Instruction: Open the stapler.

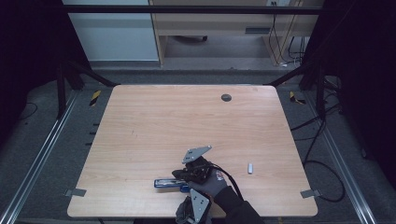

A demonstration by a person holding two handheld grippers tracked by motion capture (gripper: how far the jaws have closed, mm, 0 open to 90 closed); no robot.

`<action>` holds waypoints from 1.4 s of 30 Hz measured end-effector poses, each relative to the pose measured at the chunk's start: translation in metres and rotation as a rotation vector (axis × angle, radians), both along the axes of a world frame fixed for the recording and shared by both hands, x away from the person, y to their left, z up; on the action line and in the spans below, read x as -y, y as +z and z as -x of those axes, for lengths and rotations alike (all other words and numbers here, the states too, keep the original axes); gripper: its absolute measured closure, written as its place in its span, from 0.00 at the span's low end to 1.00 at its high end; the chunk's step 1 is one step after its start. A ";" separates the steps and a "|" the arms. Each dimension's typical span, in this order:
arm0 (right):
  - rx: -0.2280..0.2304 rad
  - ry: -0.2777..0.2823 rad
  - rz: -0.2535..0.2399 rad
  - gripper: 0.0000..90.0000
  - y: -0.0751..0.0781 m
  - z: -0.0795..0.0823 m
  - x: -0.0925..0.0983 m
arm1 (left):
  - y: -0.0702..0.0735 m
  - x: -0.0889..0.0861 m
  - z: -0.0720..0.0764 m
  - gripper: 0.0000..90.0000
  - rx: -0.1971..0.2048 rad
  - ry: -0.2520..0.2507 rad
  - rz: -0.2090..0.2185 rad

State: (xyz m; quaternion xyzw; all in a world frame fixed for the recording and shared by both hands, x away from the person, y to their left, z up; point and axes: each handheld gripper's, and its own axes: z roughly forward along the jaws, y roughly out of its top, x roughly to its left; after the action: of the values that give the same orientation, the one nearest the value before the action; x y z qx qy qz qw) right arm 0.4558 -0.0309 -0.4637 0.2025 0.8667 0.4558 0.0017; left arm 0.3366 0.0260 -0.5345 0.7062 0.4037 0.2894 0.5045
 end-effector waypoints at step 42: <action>0.184 -0.420 -0.107 0.59 0.033 -0.001 0.132 | 0.101 -0.057 -0.054 0.67 -0.001 -0.169 -0.132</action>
State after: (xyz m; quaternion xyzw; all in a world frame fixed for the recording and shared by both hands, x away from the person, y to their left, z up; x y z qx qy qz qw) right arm 0.4568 -0.1627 -0.4304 0.3359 0.7763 0.5073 0.1647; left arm 0.3909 0.0832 -0.4334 0.7697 0.3228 0.2715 0.4792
